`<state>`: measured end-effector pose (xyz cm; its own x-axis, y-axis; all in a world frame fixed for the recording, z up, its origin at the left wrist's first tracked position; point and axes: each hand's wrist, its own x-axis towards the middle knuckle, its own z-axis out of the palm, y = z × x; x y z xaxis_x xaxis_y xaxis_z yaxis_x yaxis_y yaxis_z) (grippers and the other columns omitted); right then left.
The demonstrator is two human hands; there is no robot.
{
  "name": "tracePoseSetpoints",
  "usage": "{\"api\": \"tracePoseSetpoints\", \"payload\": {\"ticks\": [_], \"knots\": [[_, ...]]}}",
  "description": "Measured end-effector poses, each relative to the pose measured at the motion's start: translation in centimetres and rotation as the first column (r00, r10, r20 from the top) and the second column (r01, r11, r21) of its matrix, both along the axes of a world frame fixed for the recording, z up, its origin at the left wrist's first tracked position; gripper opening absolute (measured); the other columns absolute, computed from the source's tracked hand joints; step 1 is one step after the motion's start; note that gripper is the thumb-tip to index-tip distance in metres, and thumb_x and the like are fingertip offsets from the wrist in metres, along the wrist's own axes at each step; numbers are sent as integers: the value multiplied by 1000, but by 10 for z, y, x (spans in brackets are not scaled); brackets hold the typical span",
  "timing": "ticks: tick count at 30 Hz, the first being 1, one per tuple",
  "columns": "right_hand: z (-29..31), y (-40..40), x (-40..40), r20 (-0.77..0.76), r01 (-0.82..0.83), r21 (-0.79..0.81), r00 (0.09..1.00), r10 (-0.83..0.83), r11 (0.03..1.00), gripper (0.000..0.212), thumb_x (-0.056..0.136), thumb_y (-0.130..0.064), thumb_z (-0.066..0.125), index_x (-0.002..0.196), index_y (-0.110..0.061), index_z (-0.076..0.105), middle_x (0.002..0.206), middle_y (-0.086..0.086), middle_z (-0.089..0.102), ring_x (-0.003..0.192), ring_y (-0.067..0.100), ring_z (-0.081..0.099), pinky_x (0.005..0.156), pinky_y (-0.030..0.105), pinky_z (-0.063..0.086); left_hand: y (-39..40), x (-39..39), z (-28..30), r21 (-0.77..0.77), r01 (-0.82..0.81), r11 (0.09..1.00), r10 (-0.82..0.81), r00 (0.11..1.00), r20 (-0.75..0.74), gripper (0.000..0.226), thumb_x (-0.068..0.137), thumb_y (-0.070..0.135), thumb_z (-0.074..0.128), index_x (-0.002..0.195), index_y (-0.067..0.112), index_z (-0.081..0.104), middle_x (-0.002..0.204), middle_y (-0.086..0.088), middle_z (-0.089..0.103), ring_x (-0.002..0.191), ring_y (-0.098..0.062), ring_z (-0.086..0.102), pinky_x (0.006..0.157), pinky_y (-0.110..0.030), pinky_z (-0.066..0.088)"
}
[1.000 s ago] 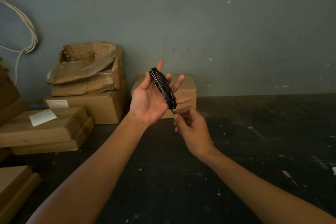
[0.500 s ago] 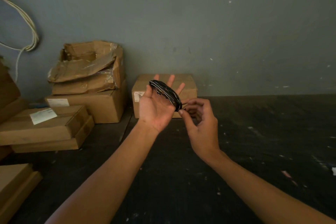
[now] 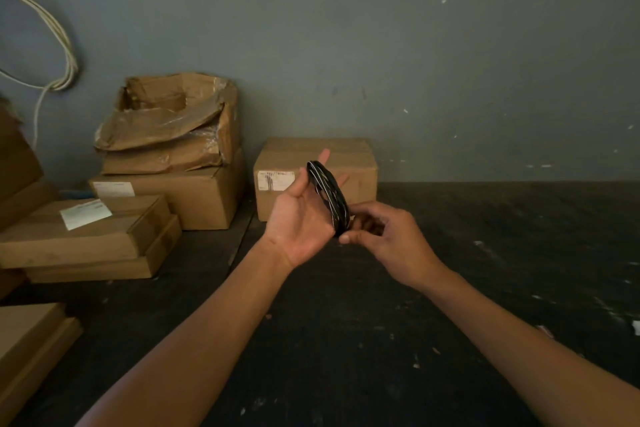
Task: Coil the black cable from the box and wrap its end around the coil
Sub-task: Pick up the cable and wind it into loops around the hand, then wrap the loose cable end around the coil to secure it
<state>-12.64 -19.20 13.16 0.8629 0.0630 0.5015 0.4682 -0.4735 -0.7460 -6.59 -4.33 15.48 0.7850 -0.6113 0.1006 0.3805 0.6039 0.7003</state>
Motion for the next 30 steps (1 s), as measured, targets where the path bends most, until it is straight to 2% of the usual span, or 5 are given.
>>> {"api": "tracePoseSetpoints", "payload": {"ticks": [13,17,21,26,30], "knots": [[-15,-10,8,-50,22,41,999,-20,999,21,81,-13,75,100,-21,71,84,-6,62,75,5,54,70,15,43,-15,1,-15,33,-11,999,13,997,-71,45,100,49,32,144,42,40,155,-15,31,143,-38,29,108,-55,30],[-17,-11,11,-118,22,105,993,-10,994,19,83,-15,74,97,-26,70,91,-2,67,86,18,61,81,29,48,-16,2,-13,106,-98,990,111,986,-126,47,100,43,41,141,24,47,138,-13,57,116,-28,57,85,-44,49],[-22,-11,9,-219,34,213,976,14,976,14,86,-16,71,95,-27,70,87,-4,70,82,11,65,77,28,51,-19,8,-16,246,-169,955,218,958,-188,41,97,27,54,131,4,55,116,-17,69,107,-26,66,87,-38,54],[-34,-14,6,-403,131,417,914,53,900,8,89,-17,68,96,-15,70,78,-5,69,73,12,57,61,25,42,-15,6,-19,437,-176,882,191,982,10,26,98,18,54,117,4,65,107,-13,74,102,-22,71,88,-34,56],[-39,-14,6,-501,209,569,855,134,795,5,90,-15,67,93,-13,70,76,-5,68,71,12,55,58,24,41,-16,-1,-27,528,-434,730,277,894,351,22,96,15,57,116,12,64,104,-6,75,100,-14,71,97,-35,53]]}}
